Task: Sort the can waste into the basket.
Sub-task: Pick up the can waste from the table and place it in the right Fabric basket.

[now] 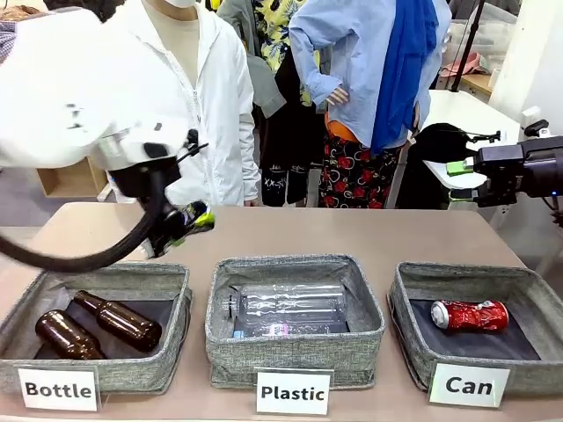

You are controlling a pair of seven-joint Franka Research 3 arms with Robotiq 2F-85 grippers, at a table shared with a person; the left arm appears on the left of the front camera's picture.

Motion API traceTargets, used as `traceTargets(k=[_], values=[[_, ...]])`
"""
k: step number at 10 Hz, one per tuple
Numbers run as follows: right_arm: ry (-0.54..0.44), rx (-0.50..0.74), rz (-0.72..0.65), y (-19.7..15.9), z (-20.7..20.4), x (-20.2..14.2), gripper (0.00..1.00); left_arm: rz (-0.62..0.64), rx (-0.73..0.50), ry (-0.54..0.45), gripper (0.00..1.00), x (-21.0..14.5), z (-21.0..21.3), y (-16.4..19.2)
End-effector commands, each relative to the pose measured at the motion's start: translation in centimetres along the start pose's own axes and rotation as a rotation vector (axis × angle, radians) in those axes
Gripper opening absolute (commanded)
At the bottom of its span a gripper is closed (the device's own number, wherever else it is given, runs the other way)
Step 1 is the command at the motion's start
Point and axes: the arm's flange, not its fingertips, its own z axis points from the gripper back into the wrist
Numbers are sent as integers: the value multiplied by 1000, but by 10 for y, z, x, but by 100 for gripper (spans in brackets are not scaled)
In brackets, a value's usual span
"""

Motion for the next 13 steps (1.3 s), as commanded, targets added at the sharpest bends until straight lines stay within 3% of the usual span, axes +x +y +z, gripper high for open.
traceTargets(k=[1,2,3,6,7,9,10,11,13], values=[[-3,-4,17,1,1,1,100,-255,-76,-47,0,-41,5,-2],[-3,-4,17,1,1,1,100,-108,-17,-61,0,-46,2,6],[-3,-4,17,1,1,1,100,-137,-34,-13,0,-22,4,-10],[-3,-4,17,1,1,1,100,-137,-34,-13,0,-22,4,-10],[0,0,0,0,0,0,100,-155,-44,-23,39,-31,3,-10],[256,-116,-10,34,39,-18,100,-244,100,-166,39,67,-2,-47],[273,-210,5,41,66,-35,100,-344,104,-206,39,126,-4,-64],[249,-228,22,45,93,-51,100,-429,96,-213,39,182,-13,-82],[118,-290,62,46,153,-87,100,-596,35,-248,39,282,-43,-115]])
